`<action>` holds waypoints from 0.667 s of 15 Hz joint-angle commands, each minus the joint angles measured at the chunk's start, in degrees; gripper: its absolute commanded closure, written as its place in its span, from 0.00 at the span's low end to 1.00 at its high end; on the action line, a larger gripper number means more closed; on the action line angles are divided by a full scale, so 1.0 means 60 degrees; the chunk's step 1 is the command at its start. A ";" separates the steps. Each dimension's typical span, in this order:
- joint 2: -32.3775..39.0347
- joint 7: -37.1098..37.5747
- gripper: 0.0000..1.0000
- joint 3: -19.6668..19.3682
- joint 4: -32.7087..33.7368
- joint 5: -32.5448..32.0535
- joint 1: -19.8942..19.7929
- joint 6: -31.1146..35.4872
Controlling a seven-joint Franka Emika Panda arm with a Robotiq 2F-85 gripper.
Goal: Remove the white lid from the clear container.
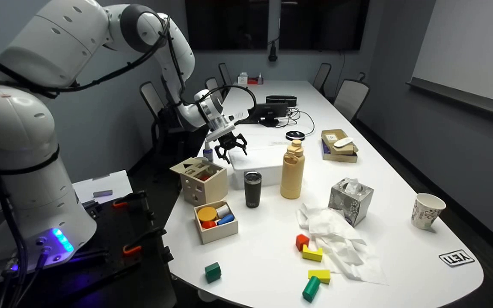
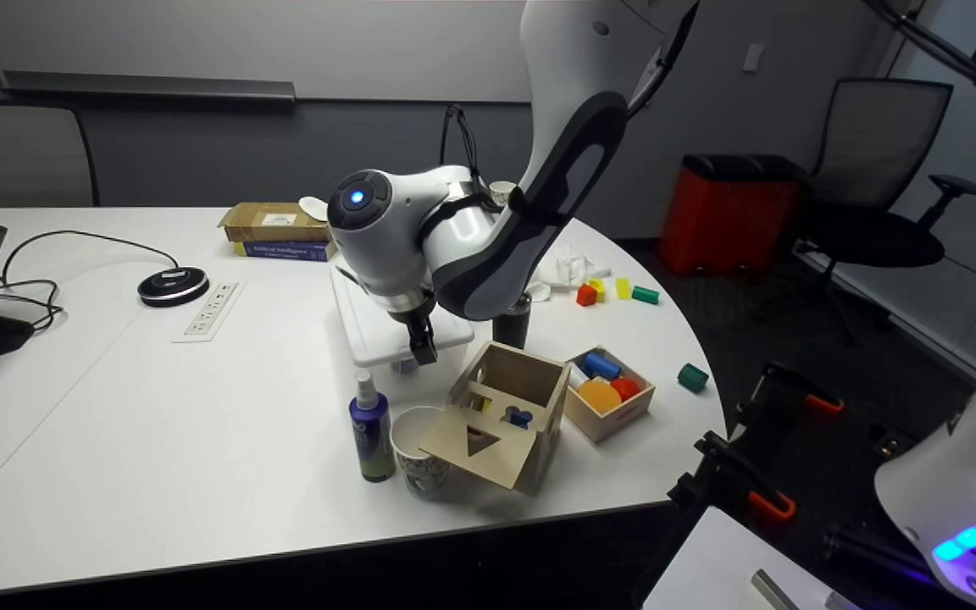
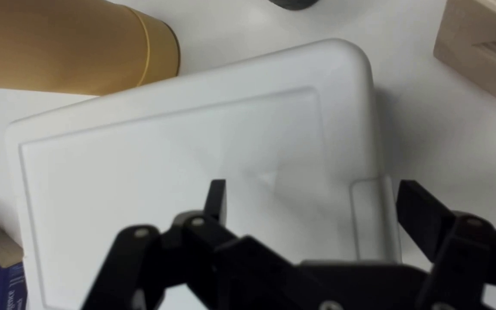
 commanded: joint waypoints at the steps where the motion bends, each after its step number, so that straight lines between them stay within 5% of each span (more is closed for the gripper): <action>1: -0.0269 0.0347 0.00 -0.0057 0.0008 -0.0218 0.0000 0.0160; 10: -0.0241 0.0221 0.00 -0.0113 0.0415 0.0014 -0.0178 -0.0036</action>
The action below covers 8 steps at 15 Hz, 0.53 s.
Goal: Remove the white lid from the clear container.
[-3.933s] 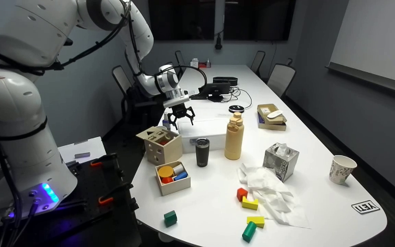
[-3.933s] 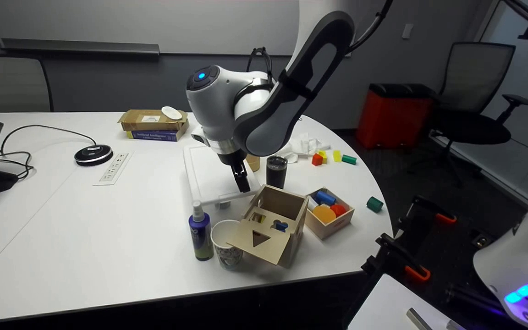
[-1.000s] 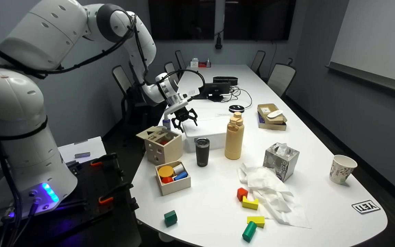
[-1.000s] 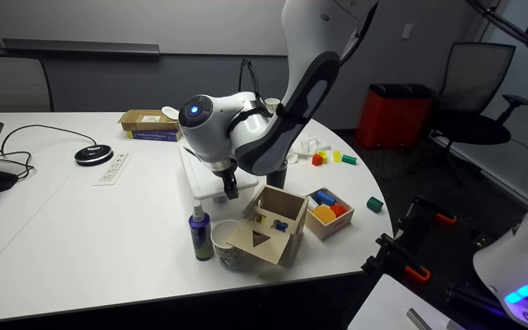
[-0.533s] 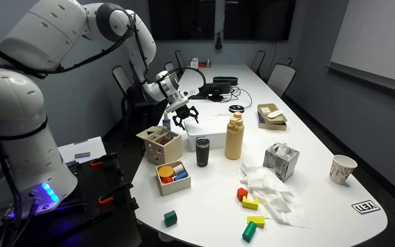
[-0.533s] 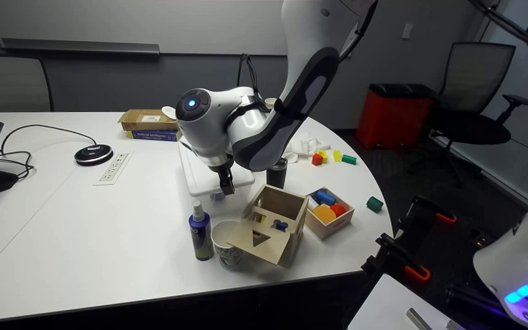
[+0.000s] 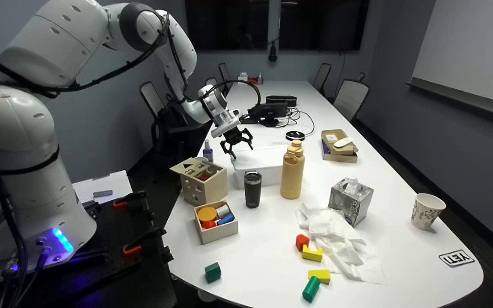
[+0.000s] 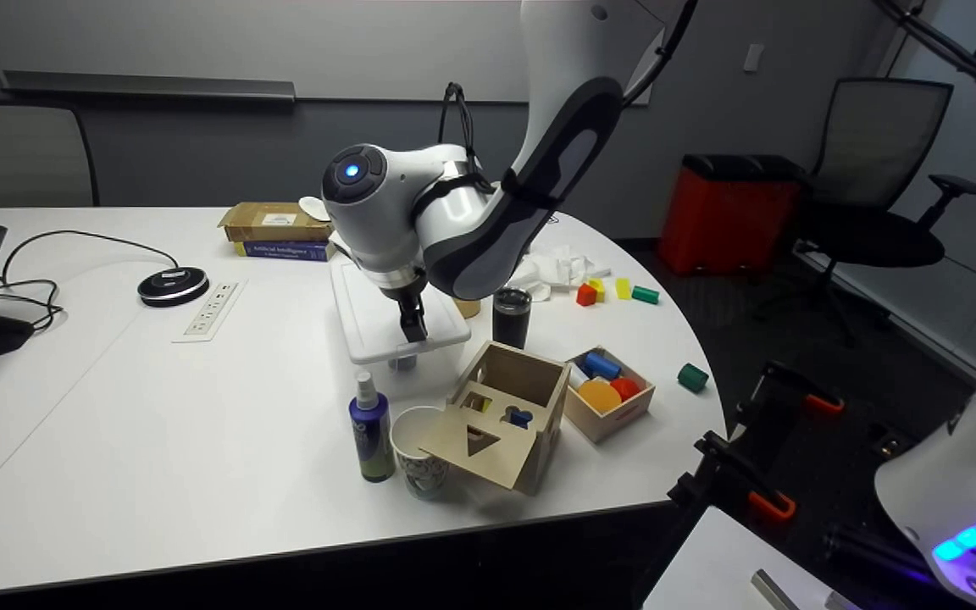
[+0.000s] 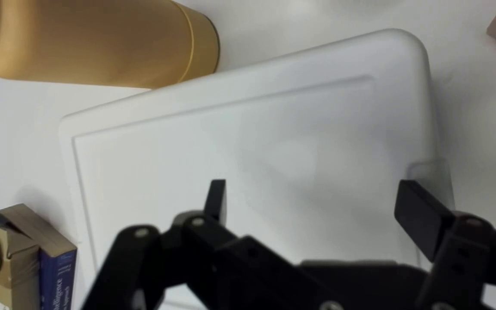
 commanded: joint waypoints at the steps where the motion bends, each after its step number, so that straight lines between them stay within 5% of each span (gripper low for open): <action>1: -0.0213 0.0083 0.00 0.0142 -0.0081 0.0178 -0.0176 -0.0124; 8: -0.0205 -0.0399 0.00 0.0503 -0.0330 0.1314 -0.0238 -0.0573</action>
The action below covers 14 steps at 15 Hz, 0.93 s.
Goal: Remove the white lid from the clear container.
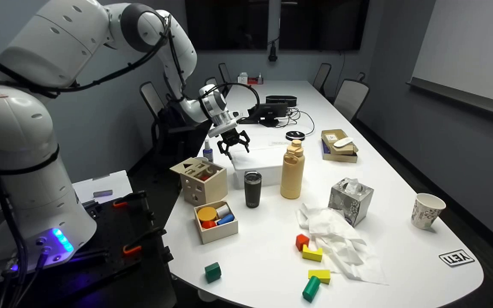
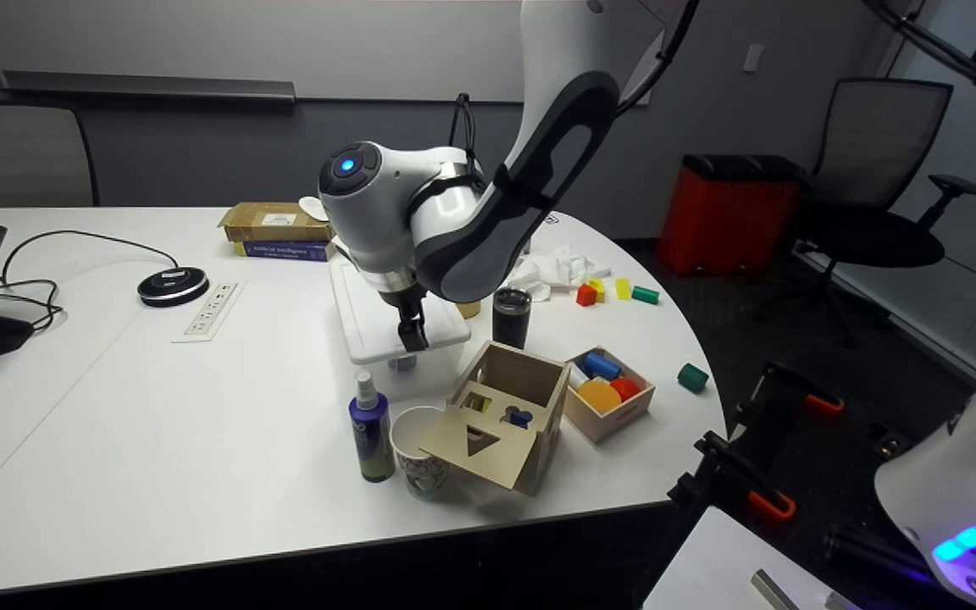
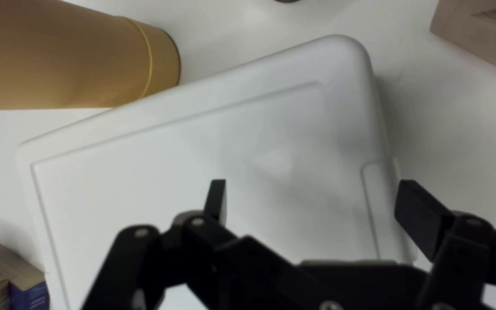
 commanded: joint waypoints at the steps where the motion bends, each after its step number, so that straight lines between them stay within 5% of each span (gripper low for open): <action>1: -0.0168 -0.0253 0.00 0.0110 -0.0271 0.0358 0.0000 -0.0343; 7: 0.0200 -0.0167 0.00 -0.0120 -0.0100 0.0205 0.0067 -0.0480; 8: 0.0248 -0.0159 0.06 -0.0160 -0.0068 0.0176 0.0079 -0.0472; 9: 0.0274 -0.0153 0.28 -0.0187 -0.0055 0.0163 0.0083 -0.0467; 11: 0.0317 -0.0135 0.32 -0.0223 -0.0031 0.0133 0.0102 -0.0442; 14: 0.0290 -0.0171 0.55 -0.0185 -0.0053 0.0173 0.0097 -0.0438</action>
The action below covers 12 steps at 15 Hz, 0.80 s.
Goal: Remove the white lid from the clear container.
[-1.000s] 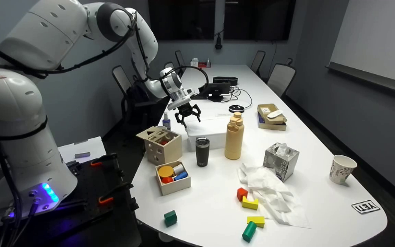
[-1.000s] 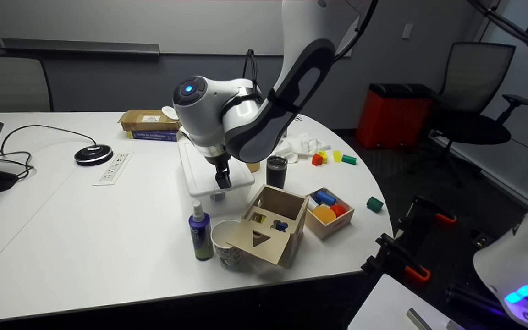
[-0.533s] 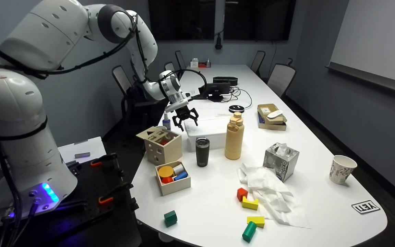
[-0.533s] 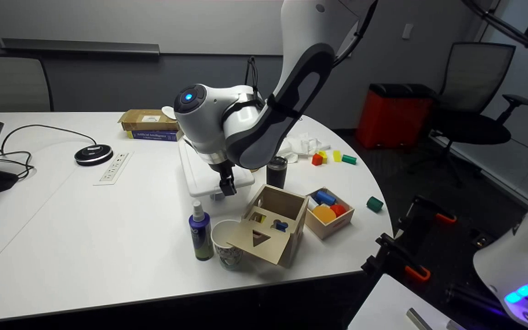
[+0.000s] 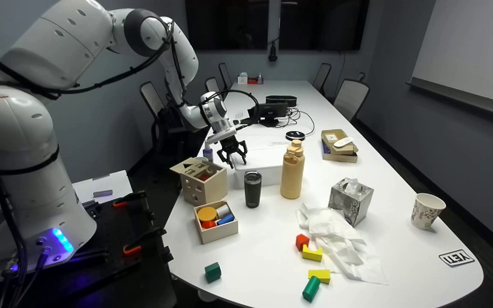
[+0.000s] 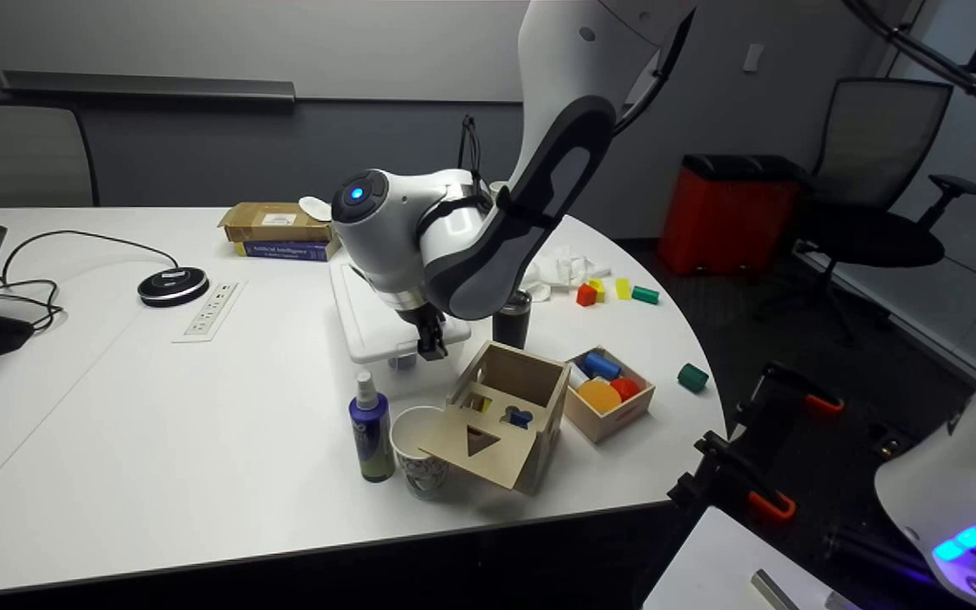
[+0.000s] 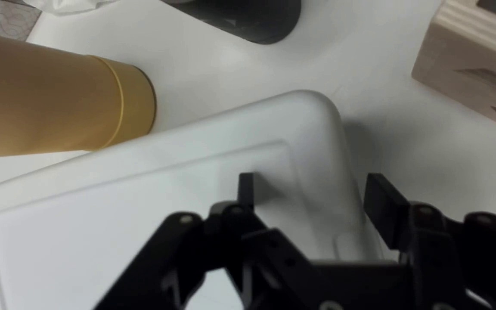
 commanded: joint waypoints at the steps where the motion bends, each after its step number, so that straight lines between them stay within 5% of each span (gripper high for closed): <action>1: -0.0091 -0.0153 0.62 -0.0010 0.0028 0.0035 0.0069 -0.0192; 4: -0.0184 -0.0305 0.82 0.0130 0.0019 0.0178 0.0027 -0.0254; 7: -0.0288 -0.0396 0.92 0.0260 0.0049 0.0280 -0.0012 -0.0343; 12: -0.0351 -0.0490 0.94 0.0362 0.0289 0.0407 -0.0035 -0.0494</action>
